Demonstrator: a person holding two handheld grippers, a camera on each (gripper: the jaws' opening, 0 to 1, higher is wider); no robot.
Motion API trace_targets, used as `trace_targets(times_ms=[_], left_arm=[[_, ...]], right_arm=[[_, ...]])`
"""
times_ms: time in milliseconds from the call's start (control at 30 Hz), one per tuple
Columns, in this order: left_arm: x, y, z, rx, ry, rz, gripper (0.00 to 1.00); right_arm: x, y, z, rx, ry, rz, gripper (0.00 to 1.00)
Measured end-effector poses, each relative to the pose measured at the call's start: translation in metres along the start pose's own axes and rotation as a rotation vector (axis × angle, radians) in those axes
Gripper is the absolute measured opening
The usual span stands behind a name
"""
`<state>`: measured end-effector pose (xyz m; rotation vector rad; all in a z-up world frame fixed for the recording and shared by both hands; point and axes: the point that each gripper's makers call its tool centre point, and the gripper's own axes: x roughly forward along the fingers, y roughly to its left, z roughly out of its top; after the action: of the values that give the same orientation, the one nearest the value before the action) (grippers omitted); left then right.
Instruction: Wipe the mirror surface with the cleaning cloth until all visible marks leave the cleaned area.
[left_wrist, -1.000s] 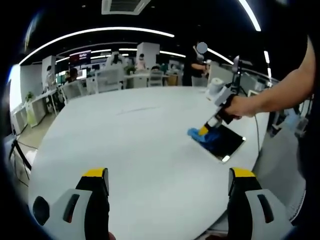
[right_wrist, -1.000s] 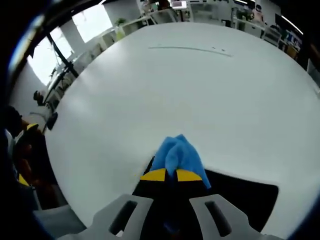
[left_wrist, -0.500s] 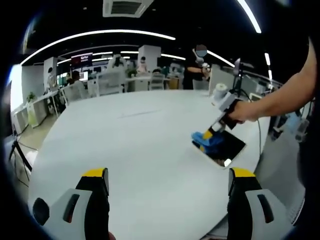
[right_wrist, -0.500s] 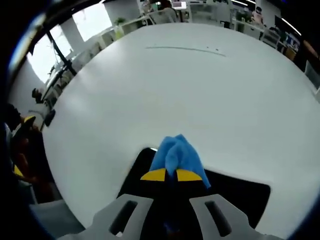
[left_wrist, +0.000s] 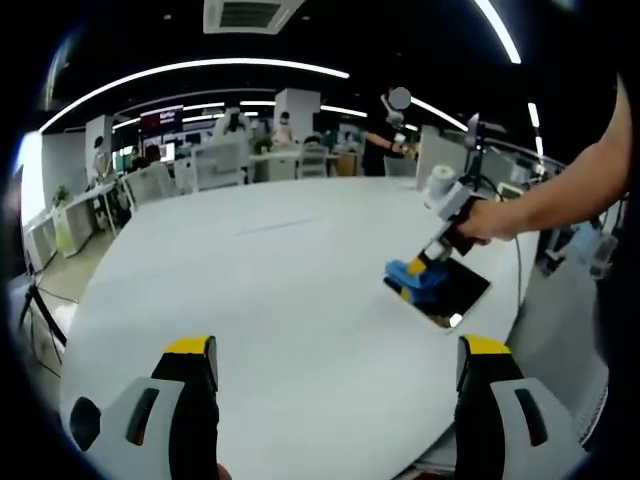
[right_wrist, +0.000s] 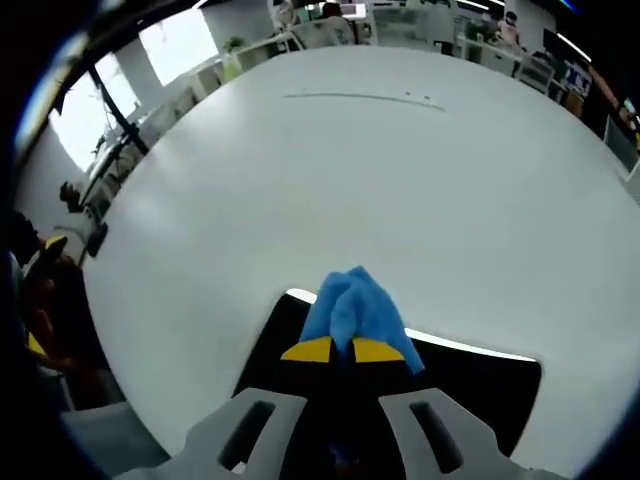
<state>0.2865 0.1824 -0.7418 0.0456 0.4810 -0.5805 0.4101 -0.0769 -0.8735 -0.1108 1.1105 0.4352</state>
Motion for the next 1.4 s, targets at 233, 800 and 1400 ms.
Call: trace_targets(times_ms=[233, 800, 1400], left_arm=[[0.001, 0.003, -0.002, 0.002, 0.000, -0.007, 1.00], [0.007, 0.004, -0.002, 0.009, -0.015, -0.039, 1.00], [0.005, 0.001, -0.002, 0.003, -0.032, -0.035, 1.00]], right_arm=[[-0.014, 0.007, -0.015, 0.017, 0.013, -0.007, 0.00], [-0.033, 0.026, -0.052, 0.047, 0.037, -0.011, 0.00], [-0.043, 0.040, -0.077, 0.045, 0.049, 0.007, 0.00]])
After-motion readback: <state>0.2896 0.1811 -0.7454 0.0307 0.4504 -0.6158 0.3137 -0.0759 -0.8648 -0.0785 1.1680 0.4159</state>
